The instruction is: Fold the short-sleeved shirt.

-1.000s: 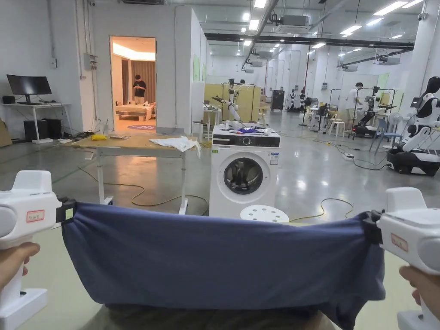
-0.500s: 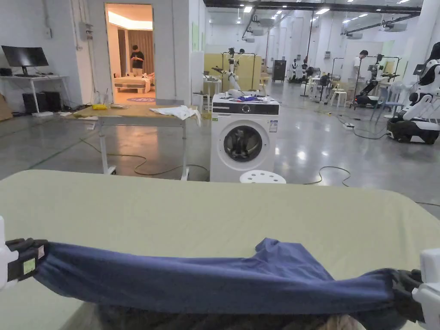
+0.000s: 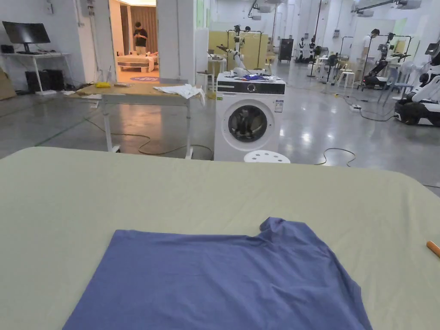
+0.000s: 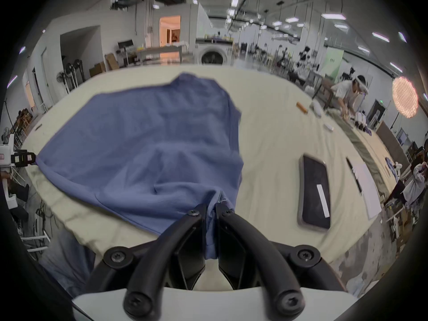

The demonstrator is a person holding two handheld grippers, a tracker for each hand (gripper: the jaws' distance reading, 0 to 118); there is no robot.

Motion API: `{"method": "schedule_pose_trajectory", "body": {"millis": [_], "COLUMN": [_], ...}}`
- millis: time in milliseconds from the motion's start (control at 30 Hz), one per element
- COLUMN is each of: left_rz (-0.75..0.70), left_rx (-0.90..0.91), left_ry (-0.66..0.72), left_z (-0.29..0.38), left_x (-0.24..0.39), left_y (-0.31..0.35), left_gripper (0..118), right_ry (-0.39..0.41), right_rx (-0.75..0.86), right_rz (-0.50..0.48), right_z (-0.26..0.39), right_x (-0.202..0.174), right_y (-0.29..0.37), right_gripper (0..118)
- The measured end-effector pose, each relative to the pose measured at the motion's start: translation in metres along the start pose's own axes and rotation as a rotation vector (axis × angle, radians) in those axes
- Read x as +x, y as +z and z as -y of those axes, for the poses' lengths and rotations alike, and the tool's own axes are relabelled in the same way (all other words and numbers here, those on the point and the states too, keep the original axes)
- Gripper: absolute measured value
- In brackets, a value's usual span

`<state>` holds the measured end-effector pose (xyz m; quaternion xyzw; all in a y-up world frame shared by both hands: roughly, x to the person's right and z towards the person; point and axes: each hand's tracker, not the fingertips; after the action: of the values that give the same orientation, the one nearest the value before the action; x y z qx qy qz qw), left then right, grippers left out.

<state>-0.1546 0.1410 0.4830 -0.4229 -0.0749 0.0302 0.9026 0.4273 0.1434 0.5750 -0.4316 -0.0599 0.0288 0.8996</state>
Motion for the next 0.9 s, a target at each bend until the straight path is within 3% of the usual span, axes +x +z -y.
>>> {"method": "schedule_pose_trajectory", "body": {"millis": [133, 200, 233, 300, 367, 433, 633, 800, 900], "left_rz": [-0.004, -0.009, -0.016, -0.029, -0.041, -0.026, -0.018, -0.059, -0.091], "left_rx": [0.001, 0.0, -0.003, 0.002, 0.03, 0.12, 0.354, 0.529, 0.643], "left_ry": [0.005, 0.007, -0.001, -0.01, -0.02, -0.042, -0.102, -0.174, -0.204], "left_z": [0.005, 0.003, 0.0, -0.005, -0.014, -0.024, -0.069, -0.1, -0.111], "left_x": [0.003, 0.006, 0.008, 0.015, 0.023, 0.035, 0.081, 0.107, 0.122], "left_y": [-0.005, -0.006, -0.005, 0.001, 0.006, 0.012, 0.006, -0.017, -0.017], "left_gripper": [0, 0, 5, 23, 50, 64, 64, 63, 54], "right_ry": [-0.013, -0.016, -0.011, -0.019, -0.056, -0.092, -0.153, -0.154, -0.139], "right_rx": [-0.046, -0.043, -0.044, -0.041, 0.011, 0.091, 0.336, 0.545, 0.684], "right_rz": [-0.013, -0.009, -0.003, 0.011, 0.045, 0.053, 0.034, 0.022, 0.029], "right_z": [0.014, 0.015, 0.012, 0.005, -0.005, -0.021, -0.079, -0.121, -0.137], "right_x": [0.0, -0.002, -0.002, -0.001, 0.001, 0.002, -0.02, -0.057, -0.075], "right_y": [-0.017, -0.019, -0.016, -0.007, 0.005, 0.015, 0.017, 0.001, -0.002], "right_gripper": [7, 13, 18, 50, 72, 74, 77, 77, 77]}}
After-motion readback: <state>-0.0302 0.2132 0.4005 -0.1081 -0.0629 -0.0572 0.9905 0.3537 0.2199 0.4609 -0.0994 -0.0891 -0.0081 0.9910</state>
